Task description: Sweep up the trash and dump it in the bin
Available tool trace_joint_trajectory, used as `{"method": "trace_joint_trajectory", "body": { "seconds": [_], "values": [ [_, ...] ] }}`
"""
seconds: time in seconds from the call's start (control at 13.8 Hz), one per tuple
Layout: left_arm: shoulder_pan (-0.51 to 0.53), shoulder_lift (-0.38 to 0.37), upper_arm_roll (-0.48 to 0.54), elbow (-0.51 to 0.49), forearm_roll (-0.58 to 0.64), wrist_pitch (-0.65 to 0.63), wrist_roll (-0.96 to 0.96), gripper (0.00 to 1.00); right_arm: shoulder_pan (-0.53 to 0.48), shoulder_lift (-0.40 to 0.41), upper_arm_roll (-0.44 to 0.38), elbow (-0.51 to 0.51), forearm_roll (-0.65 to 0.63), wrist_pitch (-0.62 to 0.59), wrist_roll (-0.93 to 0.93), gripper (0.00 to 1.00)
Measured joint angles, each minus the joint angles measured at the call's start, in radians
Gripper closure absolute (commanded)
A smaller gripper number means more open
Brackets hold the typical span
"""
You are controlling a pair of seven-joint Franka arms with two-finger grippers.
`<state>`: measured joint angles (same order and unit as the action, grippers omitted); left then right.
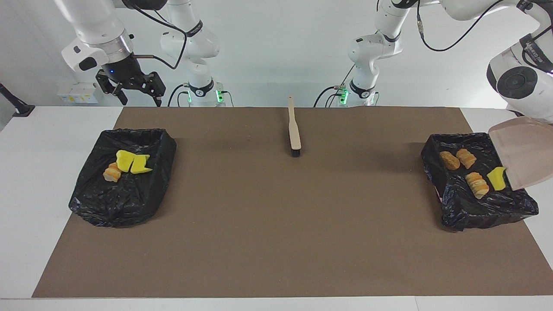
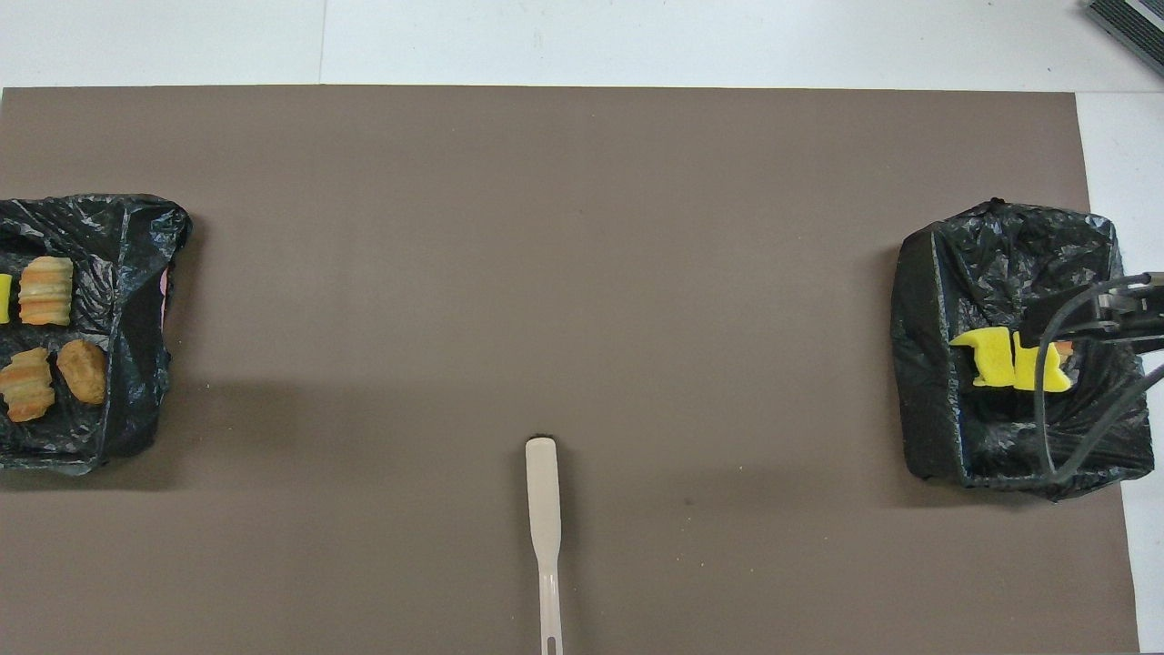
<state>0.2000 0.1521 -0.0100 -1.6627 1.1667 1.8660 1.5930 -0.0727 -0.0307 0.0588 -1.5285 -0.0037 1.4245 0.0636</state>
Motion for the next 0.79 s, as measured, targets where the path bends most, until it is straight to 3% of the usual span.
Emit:
{"method": "trace_joint_trajectory", "body": {
  "seconds": [0.36, 0.79],
  "values": [
    [-0.009, -0.026, -0.030, 0.010, -0.105, -0.009, -0.034, 1.00, 0.001, 0.000, 0.002, 0.000, 0.003, 0.000, 0.000, 0.00],
    [-0.130, -0.034, -0.072, 0.010, -0.417, -0.162, -0.331, 1.00, 0.001, 0.000, 0.002, 0.000, 0.003, 0.000, 0.000, 0.00]
  ]
}}
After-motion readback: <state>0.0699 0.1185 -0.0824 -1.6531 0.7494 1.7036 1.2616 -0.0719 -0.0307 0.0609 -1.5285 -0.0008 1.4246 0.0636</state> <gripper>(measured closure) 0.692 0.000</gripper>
